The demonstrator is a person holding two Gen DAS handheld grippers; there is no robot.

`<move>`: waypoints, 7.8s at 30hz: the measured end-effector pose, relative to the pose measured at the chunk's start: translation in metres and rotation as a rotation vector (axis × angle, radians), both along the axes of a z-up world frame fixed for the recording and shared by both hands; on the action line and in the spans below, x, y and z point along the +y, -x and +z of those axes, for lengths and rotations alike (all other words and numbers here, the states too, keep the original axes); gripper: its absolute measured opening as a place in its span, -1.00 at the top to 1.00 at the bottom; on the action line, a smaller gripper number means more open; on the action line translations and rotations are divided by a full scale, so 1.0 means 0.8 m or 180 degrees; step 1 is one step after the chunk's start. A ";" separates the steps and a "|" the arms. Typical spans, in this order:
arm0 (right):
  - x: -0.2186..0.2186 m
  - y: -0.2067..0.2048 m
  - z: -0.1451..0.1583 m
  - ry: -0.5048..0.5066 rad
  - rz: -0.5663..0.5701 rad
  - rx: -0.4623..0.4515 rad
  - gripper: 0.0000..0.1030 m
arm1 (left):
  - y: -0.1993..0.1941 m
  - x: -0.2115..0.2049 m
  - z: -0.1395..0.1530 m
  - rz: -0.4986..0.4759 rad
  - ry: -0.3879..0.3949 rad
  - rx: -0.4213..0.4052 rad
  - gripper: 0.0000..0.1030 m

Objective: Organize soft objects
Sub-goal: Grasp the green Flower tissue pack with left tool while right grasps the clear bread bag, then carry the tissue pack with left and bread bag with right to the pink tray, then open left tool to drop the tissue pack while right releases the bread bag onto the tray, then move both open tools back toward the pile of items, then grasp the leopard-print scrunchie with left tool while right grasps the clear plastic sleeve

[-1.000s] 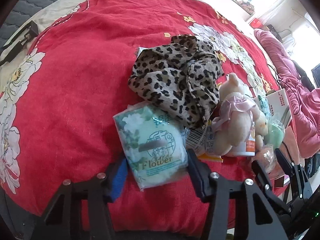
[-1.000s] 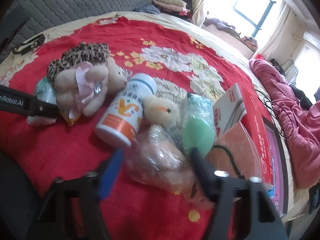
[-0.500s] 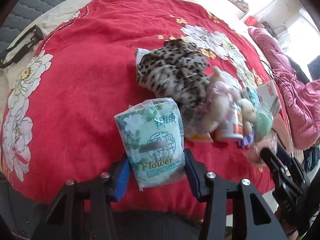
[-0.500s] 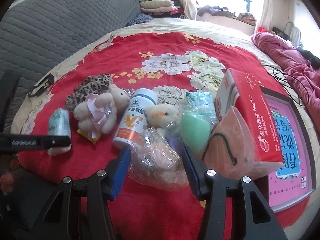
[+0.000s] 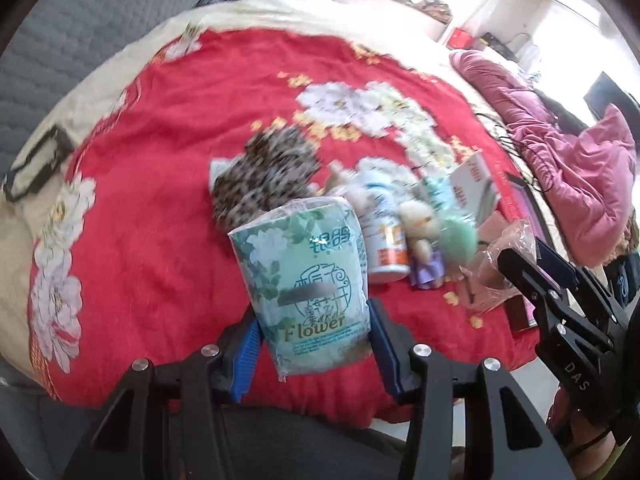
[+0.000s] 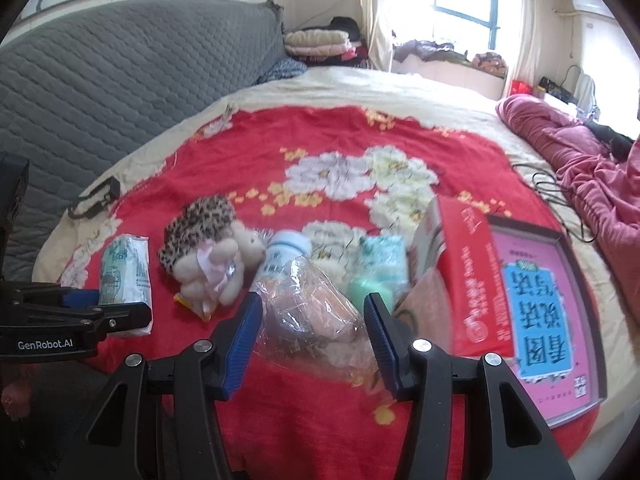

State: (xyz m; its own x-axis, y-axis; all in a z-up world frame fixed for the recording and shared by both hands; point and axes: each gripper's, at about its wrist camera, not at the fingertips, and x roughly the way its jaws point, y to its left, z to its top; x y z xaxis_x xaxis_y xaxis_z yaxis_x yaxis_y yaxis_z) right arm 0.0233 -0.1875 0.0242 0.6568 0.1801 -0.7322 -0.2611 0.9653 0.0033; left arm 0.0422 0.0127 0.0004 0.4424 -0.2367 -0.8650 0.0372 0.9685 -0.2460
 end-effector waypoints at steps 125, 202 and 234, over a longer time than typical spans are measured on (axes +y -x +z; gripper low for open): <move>-0.429 0.004 -0.026 0.0119 -0.1735 0.0552 -0.47 | -0.032 -0.480 -0.016 -0.1789 -0.0466 -0.0281 -0.39; -0.056 0.017 0.055 0.0466 -0.0321 0.0132 -0.53 | 0.043 -0.011 0.075 0.0167 -0.0330 -0.0474 -0.57; -0.069 -0.016 -0.028 0.0412 -0.0447 0.0550 -0.53 | -0.041 0.049 -0.018 0.0418 -0.0216 -0.0013 -0.57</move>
State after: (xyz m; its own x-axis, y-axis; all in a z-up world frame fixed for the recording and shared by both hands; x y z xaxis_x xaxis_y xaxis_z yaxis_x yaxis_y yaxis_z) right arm 0.0361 -0.2425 0.0020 0.5320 -0.0065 -0.8467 -0.1307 0.9873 -0.0897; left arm 0.0748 0.0522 -0.0139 0.4692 -0.1177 -0.8752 -0.0901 0.9795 -0.1800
